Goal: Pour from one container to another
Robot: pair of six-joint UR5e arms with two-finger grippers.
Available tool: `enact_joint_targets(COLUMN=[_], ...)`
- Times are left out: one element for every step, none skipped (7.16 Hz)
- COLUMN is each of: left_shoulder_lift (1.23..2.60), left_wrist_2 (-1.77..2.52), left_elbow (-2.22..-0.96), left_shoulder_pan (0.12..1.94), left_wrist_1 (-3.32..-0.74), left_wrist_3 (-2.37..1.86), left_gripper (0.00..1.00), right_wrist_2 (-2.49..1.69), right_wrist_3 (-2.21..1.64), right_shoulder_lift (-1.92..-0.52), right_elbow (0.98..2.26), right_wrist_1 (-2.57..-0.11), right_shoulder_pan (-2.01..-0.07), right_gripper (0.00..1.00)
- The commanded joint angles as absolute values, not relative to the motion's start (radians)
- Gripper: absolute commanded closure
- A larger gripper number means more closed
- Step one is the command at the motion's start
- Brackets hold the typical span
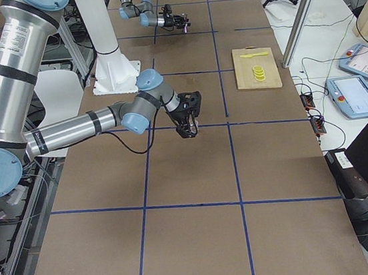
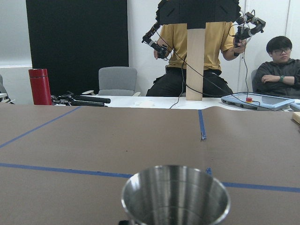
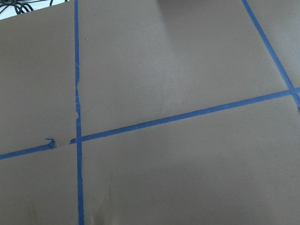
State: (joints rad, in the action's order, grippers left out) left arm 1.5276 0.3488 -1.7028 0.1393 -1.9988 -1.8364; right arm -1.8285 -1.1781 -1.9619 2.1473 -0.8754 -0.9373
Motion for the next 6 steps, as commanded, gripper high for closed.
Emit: enact_joint_targets(left_shoulder_lift=[1.535, 1.539, 1.545, 1.545, 1.545, 1.545], left_wrist_2=[0.348, 0.348, 0.348, 0.348, 0.348, 0.348], left_elbow=[-1.694, -1.69, -1.69, -1.69, -1.689, -1.687], left_shoulder_pan=[0.14, 0.14, 0.14, 0.14, 0.141, 0.14], left_wrist_1=[-1.999, -1.999, -1.999, -1.999, -1.999, -1.999], left_wrist_3=[-1.838, -1.839, -1.839, -1.839, -1.844, -1.844], left_gripper=[0.45, 0.48, 0.51, 0.52, 0.54, 0.58], right_wrist_2=[-1.829, -1.829, -1.829, -1.829, -1.829, -1.829], right_wrist_3=[-1.178, -1.178, -1.178, -1.178, -1.178, -1.178], right_shoulder_lift=[-1.962, -1.962, -1.962, -1.965, -1.967, -1.967], right_elbow=[2.148, 2.148, 2.148, 2.149, 2.148, 2.148], right_wrist_1=[-0.876, -0.876, -0.876, -0.876, -0.876, -0.876], right_shoulder_pan=[-0.937, -0.937, -0.937, -0.937, -0.937, -0.937], right_gripper=[0.0, 0.0, 0.0, 0.0, 0.0, 0.0])
